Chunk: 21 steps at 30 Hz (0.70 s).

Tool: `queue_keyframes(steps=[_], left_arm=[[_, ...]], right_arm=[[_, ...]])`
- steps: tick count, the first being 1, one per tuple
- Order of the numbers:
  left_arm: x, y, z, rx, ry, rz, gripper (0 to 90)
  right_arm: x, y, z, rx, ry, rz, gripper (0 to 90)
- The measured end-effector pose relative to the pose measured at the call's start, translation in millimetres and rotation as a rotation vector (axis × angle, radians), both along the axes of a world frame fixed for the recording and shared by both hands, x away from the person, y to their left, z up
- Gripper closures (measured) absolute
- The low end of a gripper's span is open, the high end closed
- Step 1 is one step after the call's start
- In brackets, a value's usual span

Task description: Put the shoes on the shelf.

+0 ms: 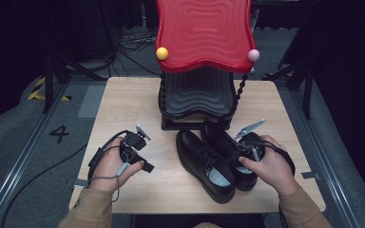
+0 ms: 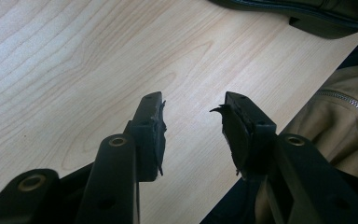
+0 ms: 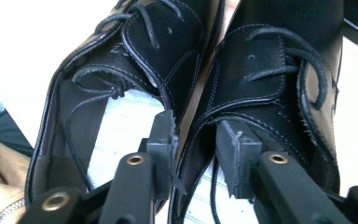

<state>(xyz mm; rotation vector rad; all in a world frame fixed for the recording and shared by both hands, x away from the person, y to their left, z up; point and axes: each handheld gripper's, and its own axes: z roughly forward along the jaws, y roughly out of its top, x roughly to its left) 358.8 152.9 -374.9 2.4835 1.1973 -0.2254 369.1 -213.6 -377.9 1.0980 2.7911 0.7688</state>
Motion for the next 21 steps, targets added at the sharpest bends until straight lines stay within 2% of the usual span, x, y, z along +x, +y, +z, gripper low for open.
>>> queue_keyframes(steps=[2, 3, 6, 11, 12, 14, 17, 21], left_arm=[[0.3, -0.2, 0.0, -0.001, -0.001, -0.001, 58.7], [0.6, -0.2, 0.5, 0.001, 0.002, -0.005, 58.7], [0.8, -0.6, 1.1, -0.003, 0.000, 0.000, 58.6], [1.2, 0.0, 0.6, -0.002, 0.001, -0.003, 58.6], [1.1, 0.1, 0.9, -0.002, 0.000, -0.002, 58.5], [1.1, 0.0, 1.0, -0.002, 0.000, -0.003, 58.5], [1.1, -1.0, 1.1, -0.003, -0.001, -0.005, 58.4], [1.8, -1.3, 0.1, -0.001, 0.001, -0.008, 58.3]], right_arm=[[0.2, -1.0, -0.3, 0.001, 0.005, -0.001, 65.1], [0.2, -3.7, -0.2, 0.025, 0.026, -0.018, 62.0], [-0.7, -6.2, 1.6, 0.038, 0.042, -0.028, 59.0], [-5.2, -12.1, 11.4, 0.049, 0.040, -0.043, 53.3], [-7.8, -14.7, 16.4, 0.070, 0.037, -0.059, 50.4], [-8.9, -15.2, 17.6, 0.066, 0.037, -0.056, 50.0], [-12.5, -13.9, 18.7, 0.072, 0.062, -0.073, 45.2], [-13.3, -5.0, 8.9, 0.035, 0.087, -0.086, 39.6]])
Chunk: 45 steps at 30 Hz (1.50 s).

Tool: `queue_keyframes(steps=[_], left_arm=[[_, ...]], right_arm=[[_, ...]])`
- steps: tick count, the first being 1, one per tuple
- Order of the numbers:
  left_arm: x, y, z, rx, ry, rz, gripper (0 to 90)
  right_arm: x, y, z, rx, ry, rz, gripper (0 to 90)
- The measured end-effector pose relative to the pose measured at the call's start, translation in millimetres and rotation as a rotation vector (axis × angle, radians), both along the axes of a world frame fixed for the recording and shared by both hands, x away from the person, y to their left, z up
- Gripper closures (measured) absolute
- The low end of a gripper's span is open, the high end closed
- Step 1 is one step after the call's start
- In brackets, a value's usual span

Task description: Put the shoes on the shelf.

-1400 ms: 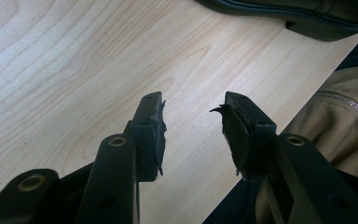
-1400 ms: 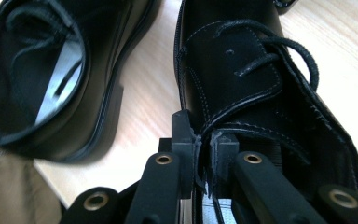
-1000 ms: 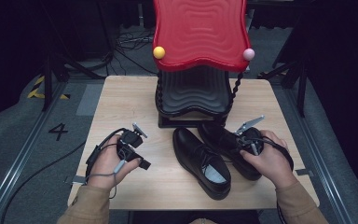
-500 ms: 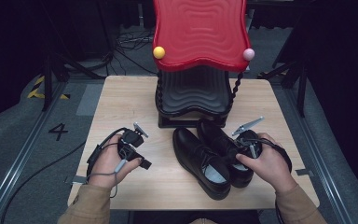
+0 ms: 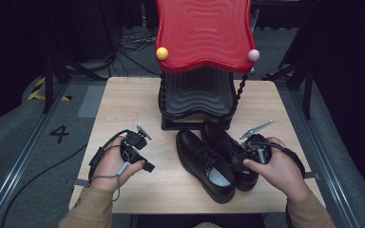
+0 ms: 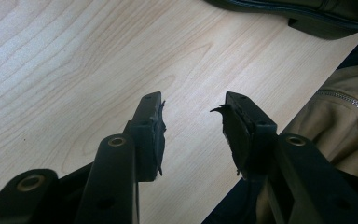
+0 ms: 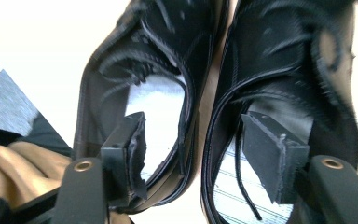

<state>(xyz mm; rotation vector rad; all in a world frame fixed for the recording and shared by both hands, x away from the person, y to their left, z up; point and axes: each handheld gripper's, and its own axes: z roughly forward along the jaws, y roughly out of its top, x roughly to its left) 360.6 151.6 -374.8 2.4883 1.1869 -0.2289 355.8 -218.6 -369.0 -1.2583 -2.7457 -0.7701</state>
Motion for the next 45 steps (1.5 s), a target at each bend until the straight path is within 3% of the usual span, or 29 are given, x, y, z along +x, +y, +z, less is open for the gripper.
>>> queue_keyframes(steps=[4, 7, 12, 15, 19, 24, 26, 29, 34, 37, 40, 45], left_arm=[[-0.3, 0.1, -0.4, 0.002, 0.004, 0.000, 58.1], [-0.7, 0.8, -0.2, -0.001, 0.005, -0.002, 58.1], [-2.7, 2.6, -0.6, 0.003, 0.004, 0.005, 57.8], [-3.5, 4.0, -1.2, -0.001, 0.003, 0.015, 57.6], [-4.9, 6.6, -2.3, 0.003, 0.009, 0.019, 57.3], [-6.7, 8.8, -3.2, 0.002, 0.006, 0.031, 57.3], [-7.0, 9.1, -4.1, 0.004, 0.009, 0.032, 57.2], [-7.1, 9.0, -4.7, 0.003, 0.012, 0.033, 57.2], [-5.6, 7.3, -5.7, 0.006, 0.015, 0.029, 57.2], [-4.7, 5.4, -6.8, 0.007, 0.022, 0.026, 57.1], [-3.4, 3.9, -8.0, 0.006, 0.027, 0.020, 57.1], [-1.3, 3.5, -9.1, 0.006, 0.027, 0.019, 57.1]], right_arm=[[1.6, 7.2, -11.5, -0.050, 0.008, 0.022, 37.3], [4.4, 14.8, -22.0, -0.092, -0.017, 0.019, 36.7], [9.1, 24.0, -37.6, -0.123, -0.006, 0.030, 37.0], [10.9, 29.1, -44.8, -0.121, -0.008, 0.017, 41.8], [13.8, 35.7, -52.3, -0.181, -0.043, 0.039, 51.2], [19.0, 41.3, -52.4, -0.189, -0.057, 0.041, 56.3], [20.6, 42.2, -52.2, -0.168, -0.066, 0.034, 63.7], [22.6, 42.4, -52.7, -0.151, -0.058, 0.025, 64.4], [22.6, 44.9, -53.1, -0.167, -0.056, 0.018, 64.5], [20.0, 46.5, -53.9, -0.181, -0.079, 0.046, 63.2], [20.8, 45.2, -54.1, -0.172, -0.073, 0.053, 63.7], [23.0, 45.4, -53.4, -0.161, -0.047, -0.001, 65.9]])
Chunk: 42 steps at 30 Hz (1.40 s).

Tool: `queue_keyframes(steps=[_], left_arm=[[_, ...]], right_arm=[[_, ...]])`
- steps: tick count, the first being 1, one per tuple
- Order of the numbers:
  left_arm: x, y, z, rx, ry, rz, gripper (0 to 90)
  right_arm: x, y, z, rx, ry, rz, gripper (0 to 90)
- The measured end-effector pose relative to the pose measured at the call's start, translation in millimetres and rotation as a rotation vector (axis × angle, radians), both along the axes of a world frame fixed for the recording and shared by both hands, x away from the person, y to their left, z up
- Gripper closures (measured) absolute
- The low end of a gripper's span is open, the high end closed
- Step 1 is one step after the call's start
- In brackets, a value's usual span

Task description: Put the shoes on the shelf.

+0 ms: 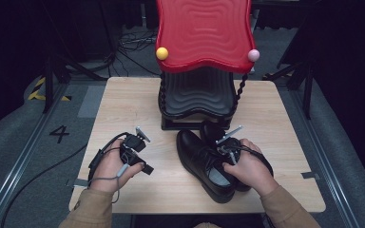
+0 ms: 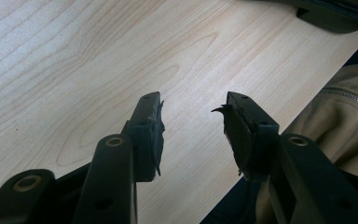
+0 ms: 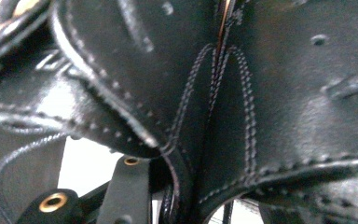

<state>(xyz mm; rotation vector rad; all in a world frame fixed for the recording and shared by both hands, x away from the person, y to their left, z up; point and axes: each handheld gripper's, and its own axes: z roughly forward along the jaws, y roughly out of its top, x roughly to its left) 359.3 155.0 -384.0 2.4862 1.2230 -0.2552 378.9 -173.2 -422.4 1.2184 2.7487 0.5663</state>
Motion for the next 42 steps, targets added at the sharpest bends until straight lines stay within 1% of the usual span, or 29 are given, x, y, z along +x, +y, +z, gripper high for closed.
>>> queue_keyframes(steps=[1, 2, 3, 4, 7, 8, 10, 14, 15, 16, 18, 21, 23, 26, 29, 32, 35, 37, 39, 40, 42], left_arm=[[0.2, 0.0, 0.0, 0.000, -0.003, 0.001, 57.1], [0.5, 0.1, 0.2, -0.002, -0.001, -0.002, 57.1], [0.5, 0.1, 0.2, -0.002, -0.001, -0.002, 57.1], [0.9, 0.5, 0.6, -0.004, -0.002, -0.001, 57.1], [1.7, 0.6, 0.2, -0.002, 0.002, -0.001, 57.0], [2.0, 0.5, -0.3, 0.000, 0.003, -0.003, 56.7], [2.0, -0.7, -0.9, 0.001, 0.004, -0.002, 56.6], [1.4, -0.9, -0.3, 0.001, 0.003, -0.006, 56.6], [1.0, -0.3, 0.7, -0.002, -0.002, -0.003, 56.6], [0.8, 0.2, 1.4, -0.005, -0.003, 0.000, 56.6], [1.1, 1.5, 2.2, -0.006, -0.006, 0.002, 56.7], [2.2, 3.0, 1.9, -0.010, -0.004, 0.007, 56.7], [2.9, 2.4, 1.7, -0.009, -0.005, 0.003, 56.8], [3.6, 0.4, 1.1, -0.008, -0.003, -0.005, 56.8], [3.9, -1.5, 1.9, -0.007, -0.006, -0.008, 56.8], [4.0, -0.7, 2.6, -0.013, -0.009, -0.010, 56.7], [4.0, 2.2, 4.1, -0.020, -0.013, -0.002, 56.7], [3.8, 3.7, 5.1, -0.019, -0.012, -0.003, 56.7], [3.2, 5.6, 5.7, -0.025, -0.018, 0.002, 56.8], [2.6, 6.4, 5.8, -0.026, -0.019, 0.005, 56.8], [1.5, 8.2, 6.4, -0.028, -0.019, 0.008, 56.8]], right_arm=[[0.7, -1.2, -0.1, 0.017, 0.000, -0.016, 66.4], [1.3, -2.7, -0.1, 0.040, -0.016, -0.029, 67.5], [1.7, -3.2, -0.1, 0.055, -0.025, -0.045, 67.6], [2.0, -3.1, 0.1, 0.059, -0.026, -0.053, 67.3], [2.3, -1.6, 0.0, 0.050, -0.027, -0.060, 67.6], [1.6, 0.5, -0.8, 0.044, -0.040, -0.064, 68.0], [1.5, 1.5, -1.4, 0.041, -0.045, -0.068, 69.6], [2.3, 1.5, -1.4, 0.041, -0.036, -0.072, 72.1], [3.8, 1.8, -0.4, 0.040, -0.017, -0.094, 77.4], [5.0, 2.1, 0.7, 0.038, -0.007, -0.099, 78.6], [5.8, 2.7, 1.5, 0.032, 0.001, -0.104, 79.3], [9.5, 6.5, 4.9, -0.001, 0.030, -0.116, 80.1], [11.5, 6.4, 5.3, -0.009, 0.040, -0.124, 80.0], [11.7, 6.0, 5.0, -0.012, 0.038, -0.110, 78.6], [15.0, 8.3, 8.1, -0.040, 0.073, -0.103, 78.9], [19.5, 9.2, 10.6, -0.063, 0.086, -0.089, 79.7], [20.6, 9.6, 12.1, -0.070, 0.094, -0.092, 80.8], [21.4, 9.4, 15.3, -0.087, 0.100, -0.091, 81.5], [21.3, 7.9, 22.0, -0.101, 0.119, -0.088, 81.9], [21.2, 7.2, 24.5, -0.101, 0.129, -0.088, 81.9], [20.8, 4.6, 30.7, -0.091, 0.164, -0.076, 81.9]])
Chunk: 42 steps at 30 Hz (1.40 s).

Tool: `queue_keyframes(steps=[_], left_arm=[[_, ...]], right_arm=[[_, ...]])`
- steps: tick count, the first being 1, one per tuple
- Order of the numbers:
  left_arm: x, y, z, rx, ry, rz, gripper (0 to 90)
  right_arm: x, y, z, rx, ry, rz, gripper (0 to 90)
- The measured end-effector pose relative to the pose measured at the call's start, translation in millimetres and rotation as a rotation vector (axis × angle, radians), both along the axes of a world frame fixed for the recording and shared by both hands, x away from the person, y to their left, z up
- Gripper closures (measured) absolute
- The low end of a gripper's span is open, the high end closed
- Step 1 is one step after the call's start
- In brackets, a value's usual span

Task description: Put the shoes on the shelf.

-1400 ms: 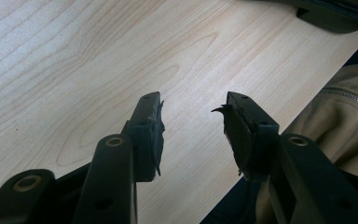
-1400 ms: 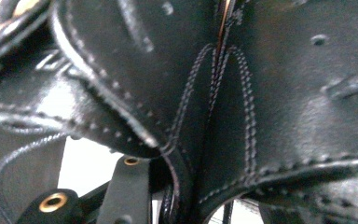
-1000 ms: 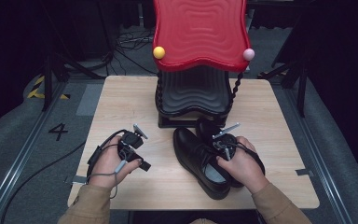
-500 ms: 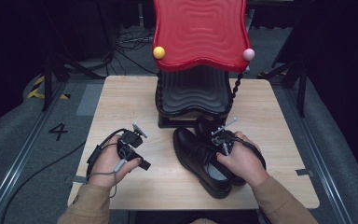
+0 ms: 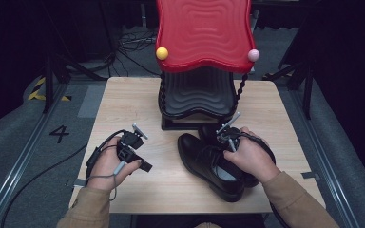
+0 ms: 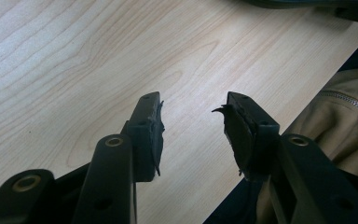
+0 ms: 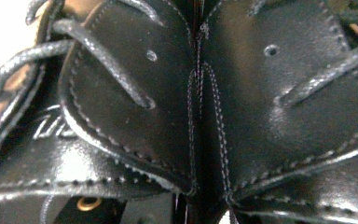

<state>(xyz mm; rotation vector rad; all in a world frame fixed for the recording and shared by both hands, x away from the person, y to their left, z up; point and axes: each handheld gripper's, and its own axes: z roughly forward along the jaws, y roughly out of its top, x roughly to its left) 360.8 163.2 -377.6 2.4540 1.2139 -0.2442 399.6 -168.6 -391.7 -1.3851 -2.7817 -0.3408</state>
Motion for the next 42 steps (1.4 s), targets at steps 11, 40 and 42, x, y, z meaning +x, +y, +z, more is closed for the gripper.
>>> queue_keyframes(steps=[11, 40, 42], left_arm=[[-1.3, 7.7, 2.9, -0.014, -0.006, 0.021, 56.8], [-1.0, 17.9, 4.7, -0.036, -0.005, 0.046, 56.8], [-0.5, 19.4, 4.3, -0.036, -0.006, 0.045, 56.8]], right_arm=[[-8.2, -12.2, 46.7, 0.018, 0.041, -0.007, 81.4], [-31.3, -39.1, 183.5, 0.040, 0.047, 0.017, 81.4], [-32.3, -40.1, 193.9, 0.039, 0.035, 0.014, 81.4]])
